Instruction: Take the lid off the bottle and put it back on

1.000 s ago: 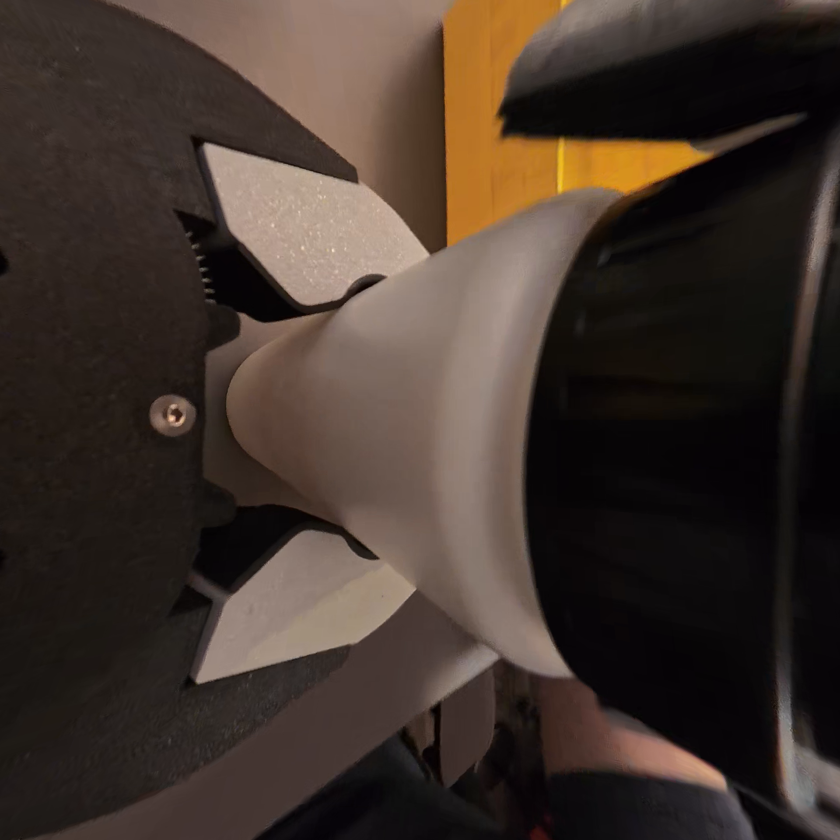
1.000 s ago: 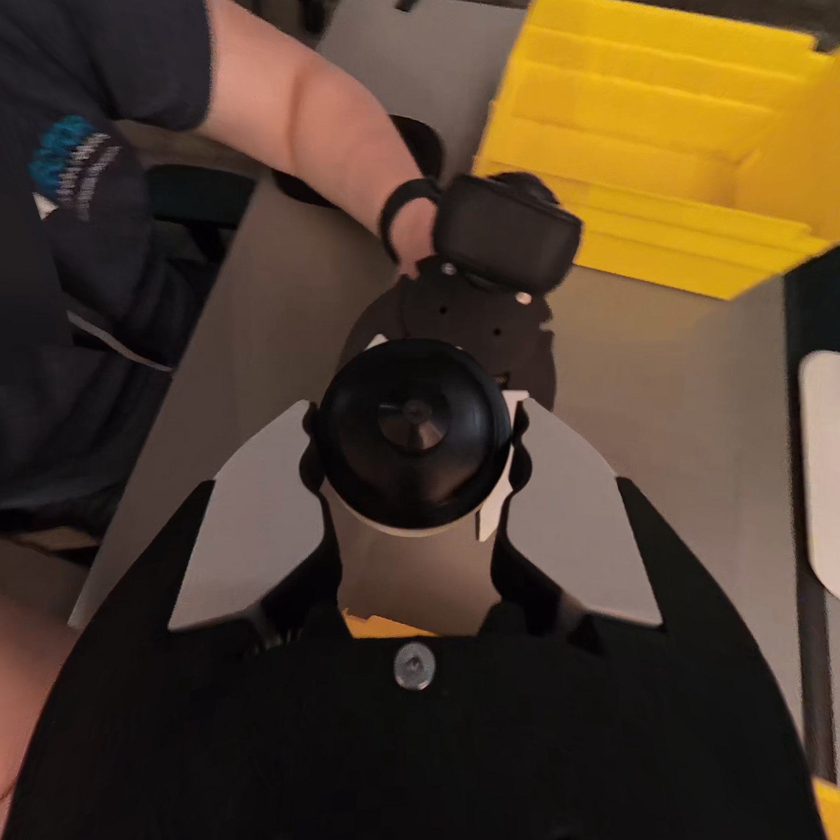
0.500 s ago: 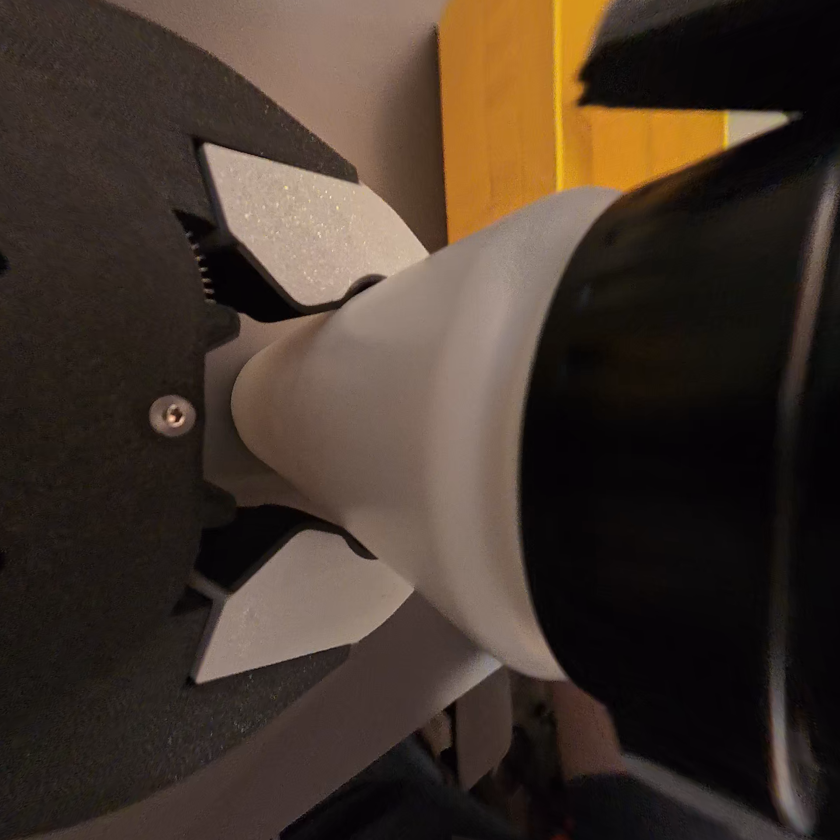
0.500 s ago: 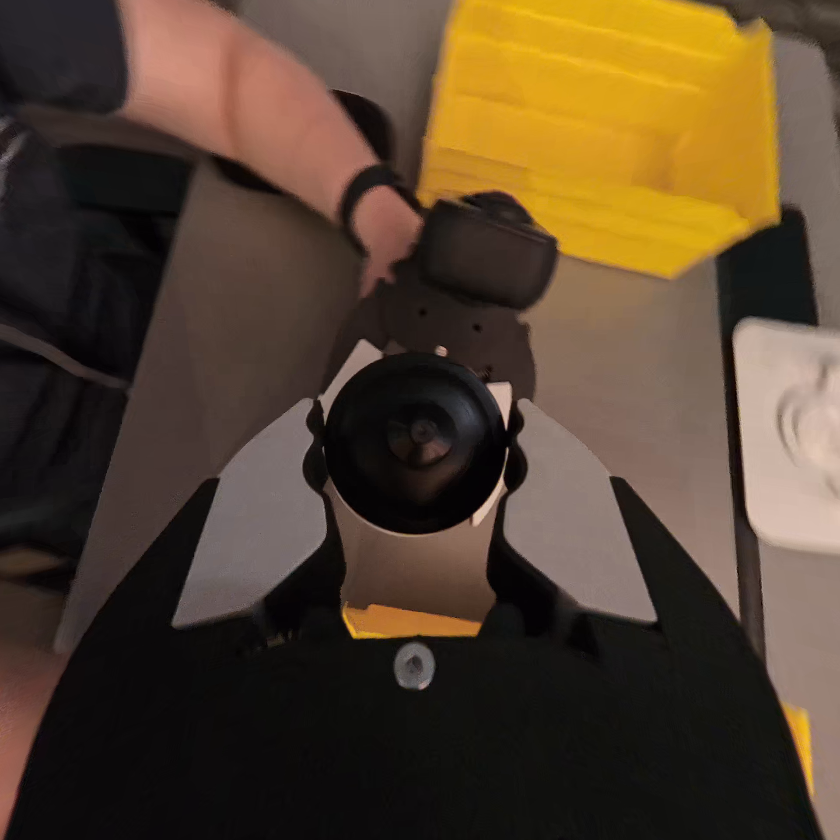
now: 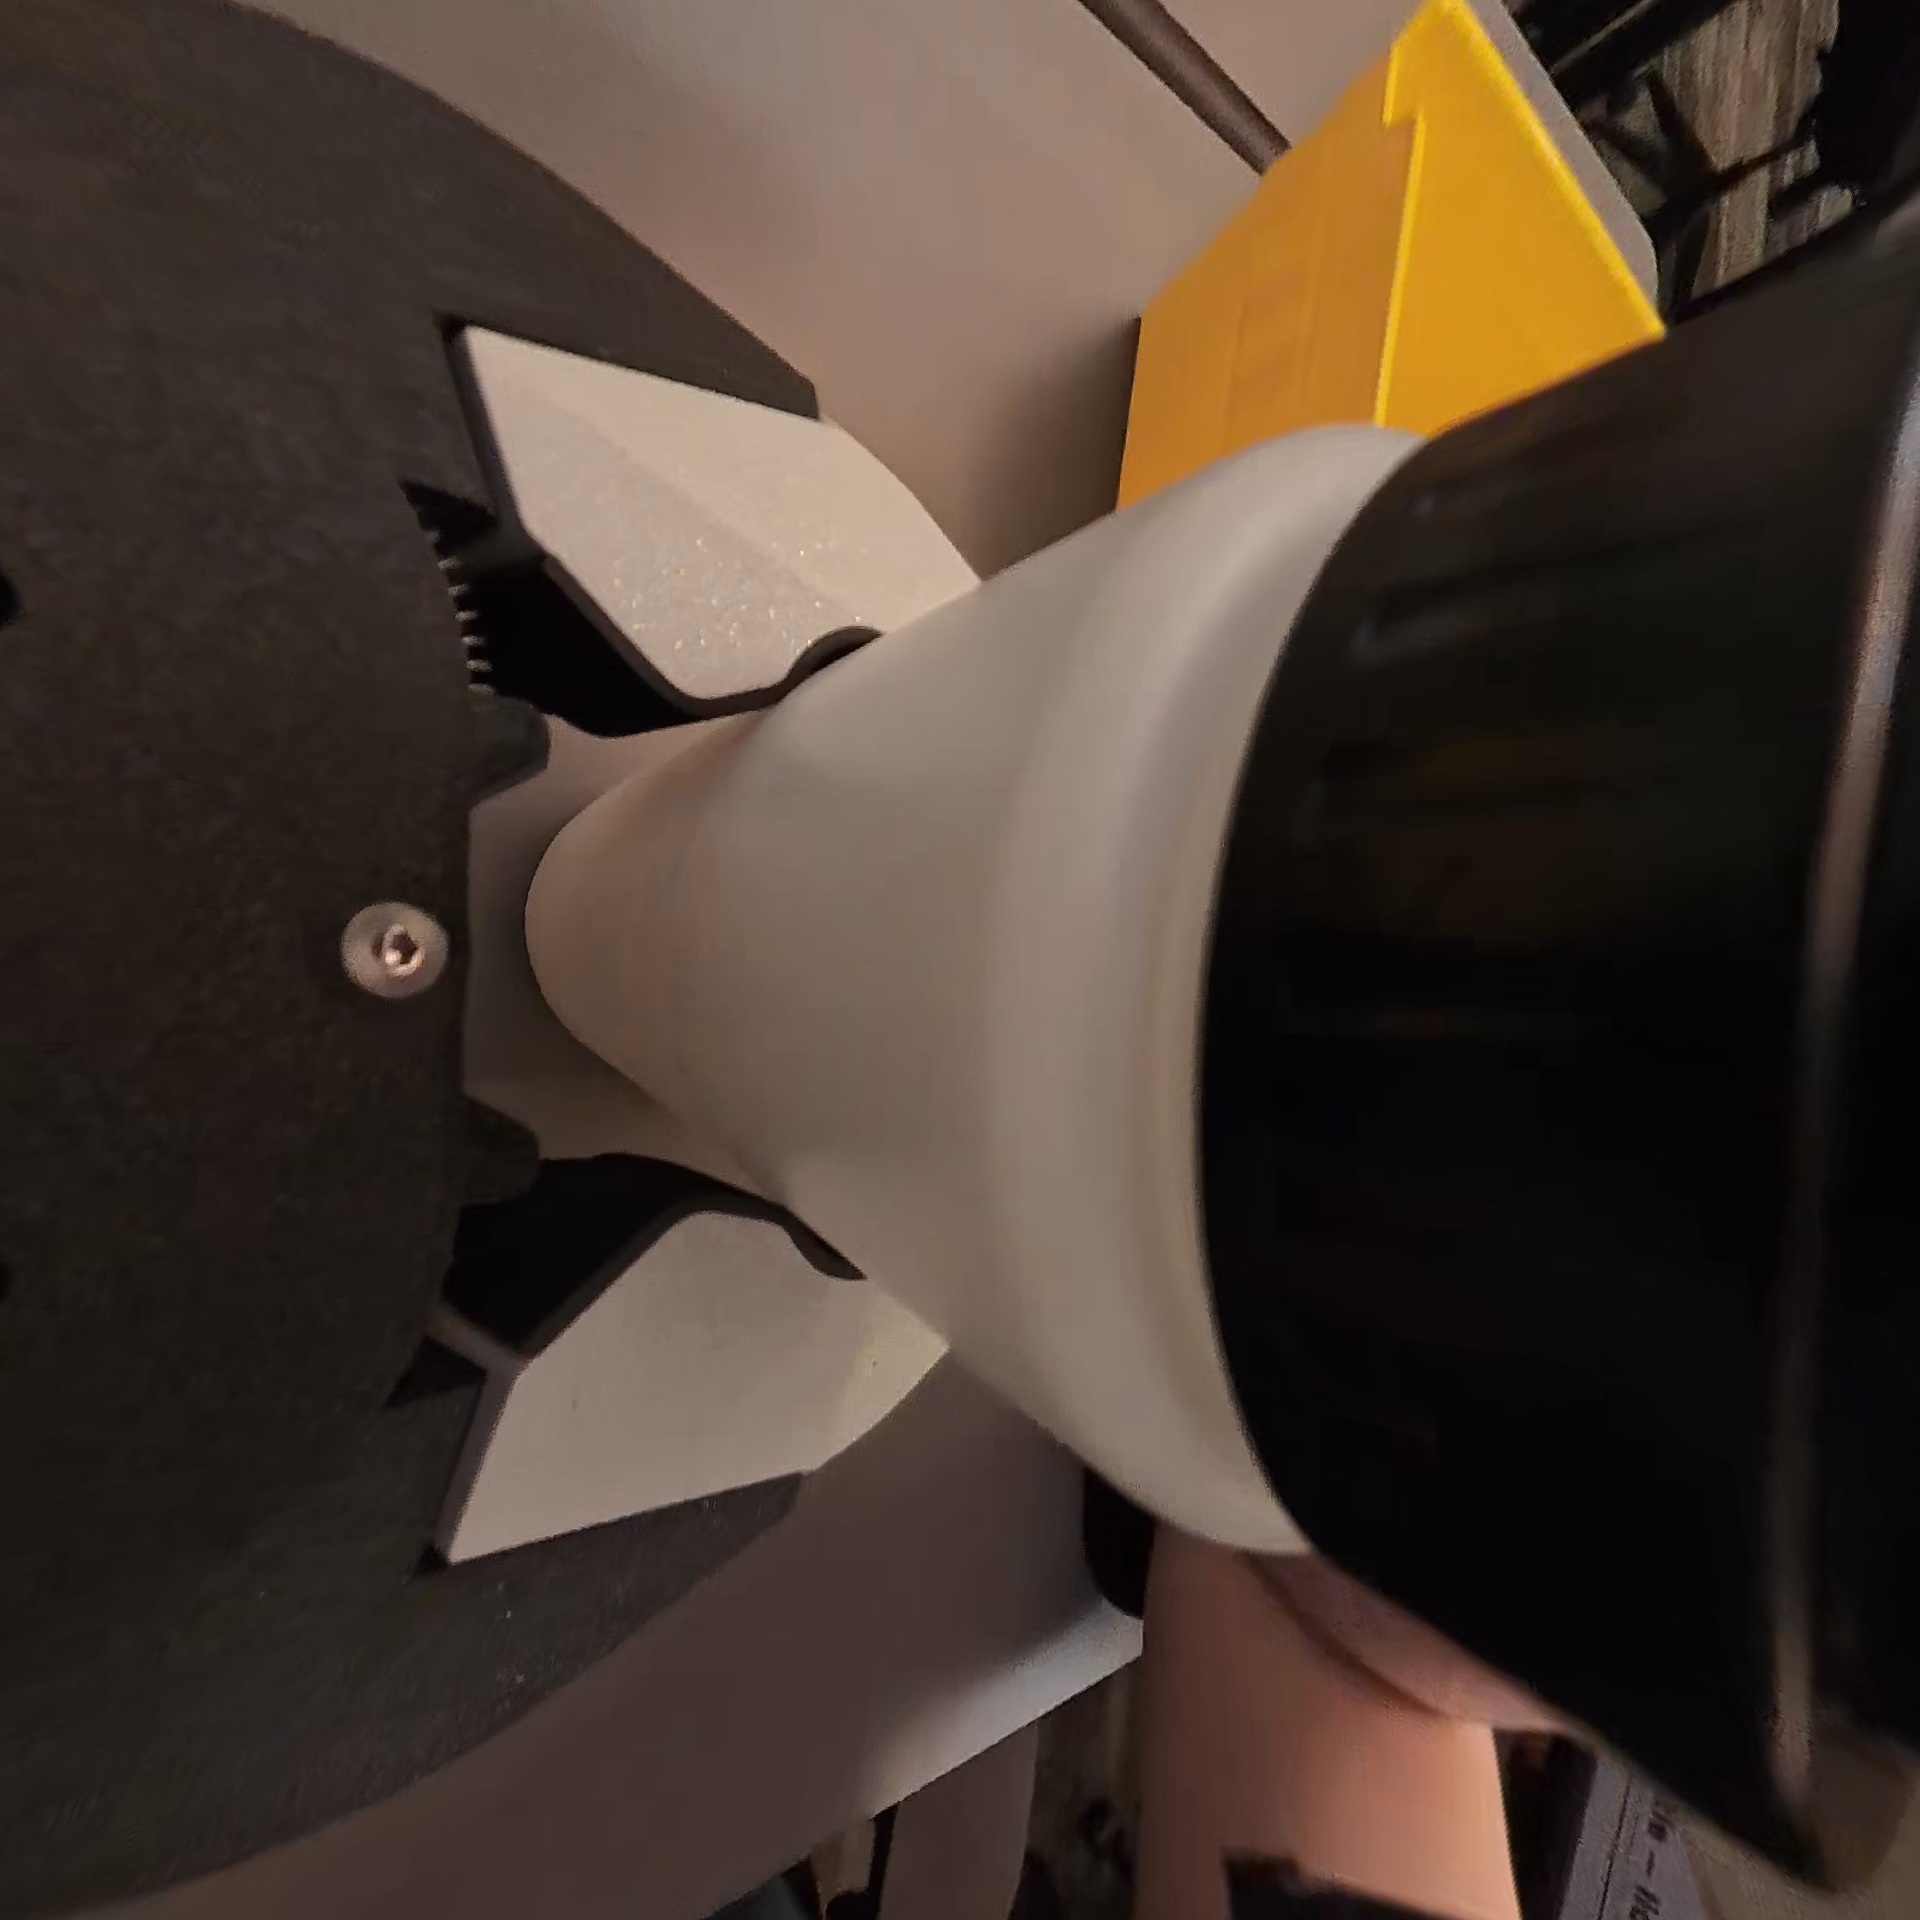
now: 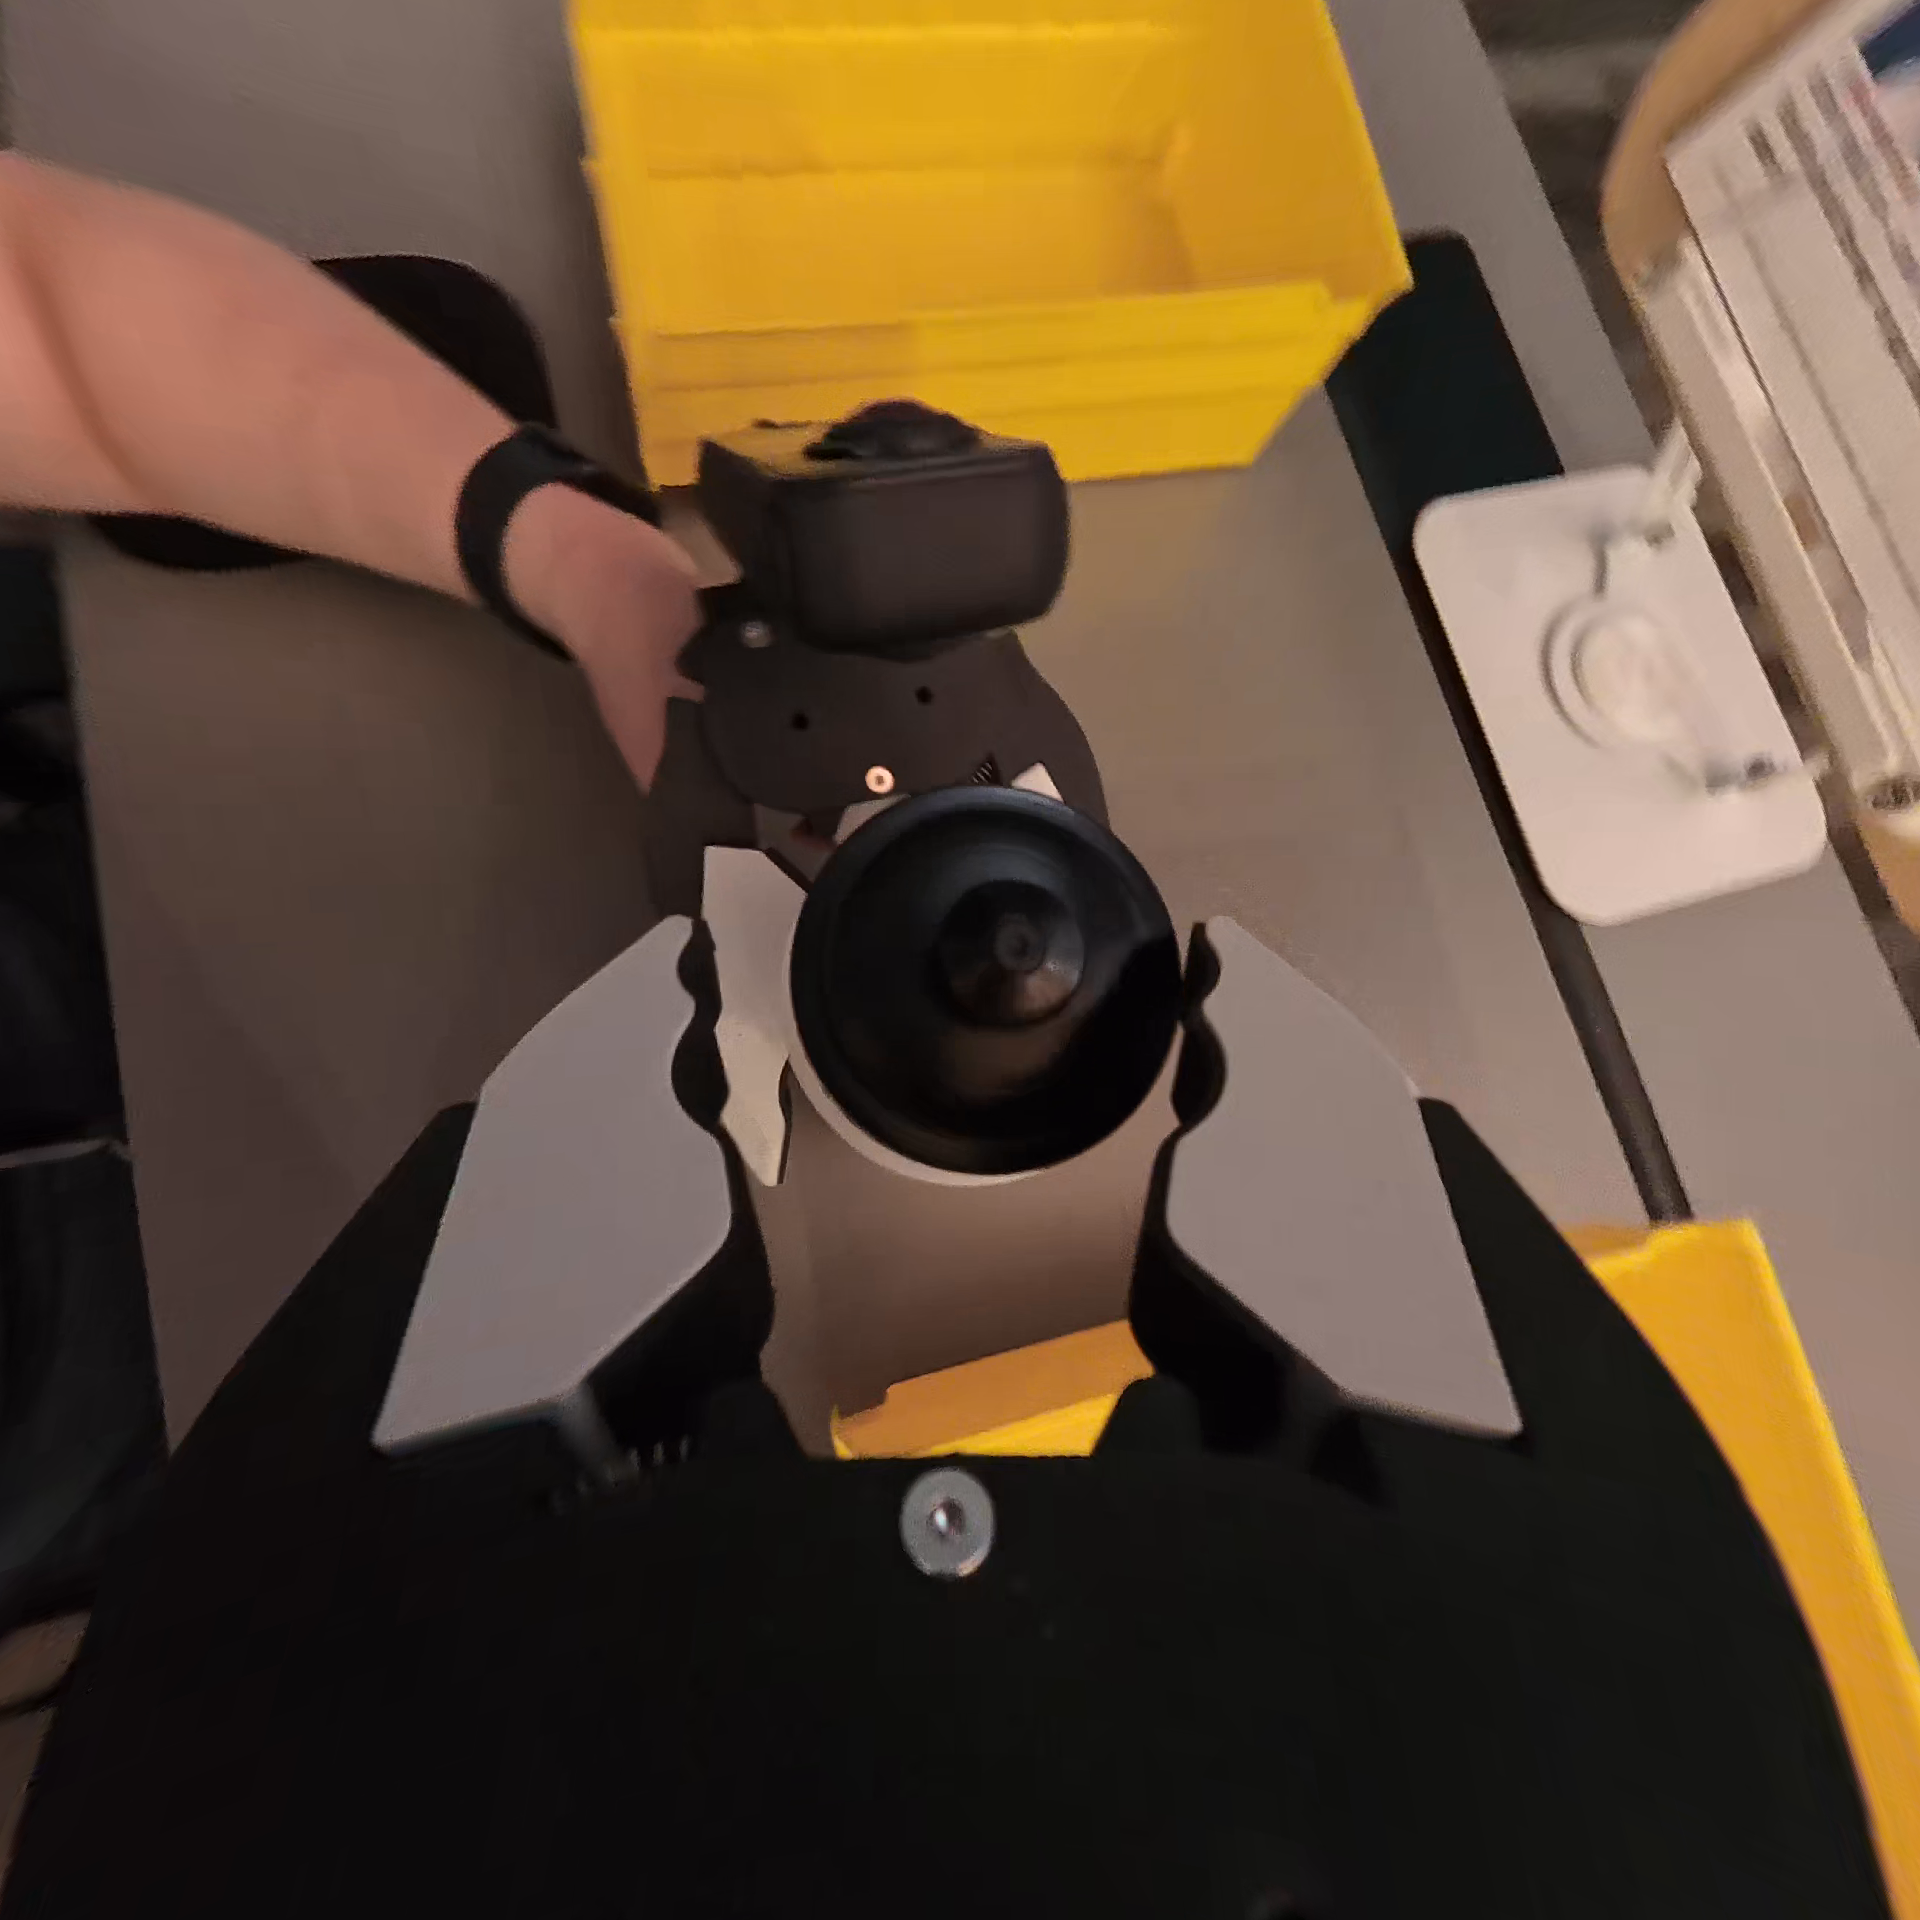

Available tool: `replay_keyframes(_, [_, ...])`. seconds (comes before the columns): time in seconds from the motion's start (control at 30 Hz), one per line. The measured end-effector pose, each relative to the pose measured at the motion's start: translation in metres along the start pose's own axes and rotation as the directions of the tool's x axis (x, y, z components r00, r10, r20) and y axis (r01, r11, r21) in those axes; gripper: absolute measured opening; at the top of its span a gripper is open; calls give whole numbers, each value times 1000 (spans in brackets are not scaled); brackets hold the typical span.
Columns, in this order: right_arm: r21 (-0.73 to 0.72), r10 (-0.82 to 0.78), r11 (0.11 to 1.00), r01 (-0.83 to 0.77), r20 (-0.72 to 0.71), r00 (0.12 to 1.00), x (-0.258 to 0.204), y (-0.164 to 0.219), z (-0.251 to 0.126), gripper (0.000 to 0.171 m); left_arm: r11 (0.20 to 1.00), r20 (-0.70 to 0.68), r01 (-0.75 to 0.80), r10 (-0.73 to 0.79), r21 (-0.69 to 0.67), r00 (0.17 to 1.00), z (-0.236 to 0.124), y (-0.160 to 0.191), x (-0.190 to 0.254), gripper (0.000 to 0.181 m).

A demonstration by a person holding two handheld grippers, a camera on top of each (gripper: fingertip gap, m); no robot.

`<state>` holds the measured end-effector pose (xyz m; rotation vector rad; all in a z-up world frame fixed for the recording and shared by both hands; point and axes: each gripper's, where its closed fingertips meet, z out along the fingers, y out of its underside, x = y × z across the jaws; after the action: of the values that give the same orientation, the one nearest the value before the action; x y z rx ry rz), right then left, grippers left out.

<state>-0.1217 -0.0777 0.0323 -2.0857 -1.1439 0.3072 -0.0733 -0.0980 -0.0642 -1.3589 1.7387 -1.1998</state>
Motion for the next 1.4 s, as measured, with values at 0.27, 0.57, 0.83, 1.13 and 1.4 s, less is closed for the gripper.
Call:
replay_keyframes(0.27, [-37, -96, 994, 99, 83, 992, -9, 10, -5, 75, 998, -120, -65, 62, -21, 991, 1, 2, 22, 102])
replay_keyframes(0.57, [112, -277, 961, 255, 289, 916, -28, 15, -14, 76, 997, -179, -79, 76, -11, 981, 5, 1, 37, 102])
replay_keyframes(0.83, [-13, 82, 997, -82, -5, 997, 6, 5, -2, 83, 1000, 47, 11, -10, -12, 999, -2, 1, -7, 102])
replay_keyframes(1.13, [13, -163, 986, 165, 231, 959, -23, 14, -8, 75, 995, -218, -97, 89, -27, 972, 0, 5, 41, 102])
replay_keyframes(1.4, [147, -330, 944, 297, 365, 871, -44, 17, -16, 80, 993, -254, -119, 110, -21, 961, 5, 4, 53, 102])
